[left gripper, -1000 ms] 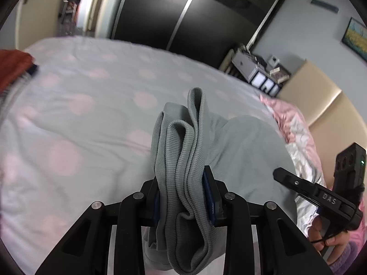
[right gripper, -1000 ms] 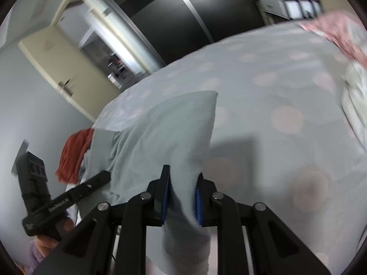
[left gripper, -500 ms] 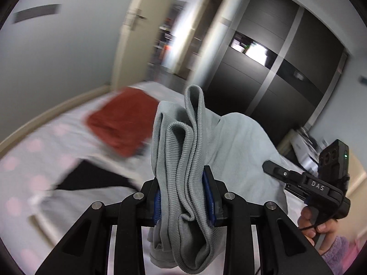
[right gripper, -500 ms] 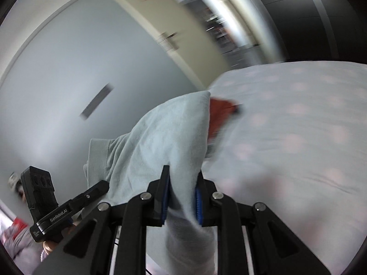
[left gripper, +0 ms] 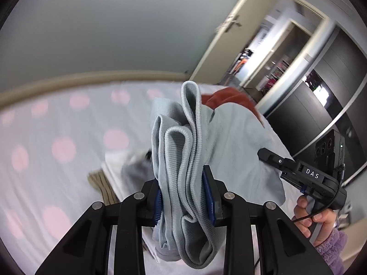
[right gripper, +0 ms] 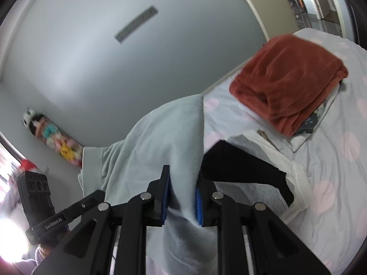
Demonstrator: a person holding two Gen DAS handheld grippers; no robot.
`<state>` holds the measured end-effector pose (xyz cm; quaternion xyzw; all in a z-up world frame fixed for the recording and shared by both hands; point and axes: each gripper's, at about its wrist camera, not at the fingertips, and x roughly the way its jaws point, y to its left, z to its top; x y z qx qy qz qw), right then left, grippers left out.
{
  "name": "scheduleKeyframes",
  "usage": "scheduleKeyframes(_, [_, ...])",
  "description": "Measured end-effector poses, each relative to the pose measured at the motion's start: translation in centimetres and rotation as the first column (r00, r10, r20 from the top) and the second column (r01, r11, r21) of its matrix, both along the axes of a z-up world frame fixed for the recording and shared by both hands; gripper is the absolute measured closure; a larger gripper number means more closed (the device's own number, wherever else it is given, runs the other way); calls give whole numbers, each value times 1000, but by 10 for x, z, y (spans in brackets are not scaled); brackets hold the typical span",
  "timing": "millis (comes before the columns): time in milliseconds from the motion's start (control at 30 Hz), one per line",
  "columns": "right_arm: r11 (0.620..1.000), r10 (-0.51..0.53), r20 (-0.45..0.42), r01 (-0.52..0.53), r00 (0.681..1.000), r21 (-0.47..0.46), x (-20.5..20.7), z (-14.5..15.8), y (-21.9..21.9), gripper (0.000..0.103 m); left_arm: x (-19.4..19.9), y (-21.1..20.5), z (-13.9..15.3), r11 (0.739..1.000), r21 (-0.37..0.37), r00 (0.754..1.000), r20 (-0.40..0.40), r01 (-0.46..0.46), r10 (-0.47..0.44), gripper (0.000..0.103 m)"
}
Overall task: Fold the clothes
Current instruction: 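Carry the folded shirt with both grippers over to the clothes stack, then lay the folded shirt on the stack and open both grippers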
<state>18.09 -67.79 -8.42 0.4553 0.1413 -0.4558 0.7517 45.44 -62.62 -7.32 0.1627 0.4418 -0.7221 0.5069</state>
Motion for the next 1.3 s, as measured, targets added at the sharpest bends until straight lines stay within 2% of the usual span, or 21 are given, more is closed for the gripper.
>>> scheduleKeyframes(67, [1000, 14, -36, -14, 999, 24, -2, -19, -10, 86, -2, -4, -25, 999, 34, 1000, -20, -21, 21, 72])
scheduleKeyframes(267, [998, 42, -135, -34, 990, 60, 0, -53, -34, 86, -14, -26, -80, 994, 102, 999, 4, -48, 48, 72])
scheduleKeyframes(367, [994, 53, -155, -37, 986, 101, 1, -75, -45, 86, -18, -36, -93, 986, 149, 997, 19, -73, 71, 72])
scheduleKeyframes(467, [988, 45, -164, -20, 985, 152, -2, -97, -52, 85, -14, -40, -106, 981, 177, 997, 10, -76, 76, 72])
scheduleKeyframes(633, [975, 11, -117, 16, 993, 223, -8, -131, -62, 83, -6, -45, -128, 975, 210, 997, -12, -73, 77, 70])
scheduleKeyframes(833, [974, -14, -191, 56, 981, 218, -2, -120, -55, 73, -4, -40, -113, 975, 217, 999, -7, -38, 40, 63])
scheduleKeyframes(933, [977, -56, -223, 100, 973, 189, -9, -104, -47, 71, 0, -32, -97, 981, 193, 999, 40, -24, 17, 63])
scheduleKeyframes(1033, [979, -123, -273, 161, 954, 124, -16, -82, -38, 71, 1, -23, -75, 990, 140, 992, 130, -24, 6, 63])
scheduleKeyframes(1133, [982, -122, -304, 159, 945, 100, -11, -71, -32, 75, 0, -19, -52, 997, 72, 970, 243, -40, 21, 65])
scheduleKeyframes(1167, [983, -108, -321, 150, 941, 107, -6, -71, -31, 81, 0, -19, -46, 998, 48, 969, 248, -37, 24, 65])
scheduleKeyframes(1300, [979, -48, -355, 115, 934, 169, 9, -80, -21, 83, -12, -33, -34, 999, -2, 960, 275, 51, -48, 67])
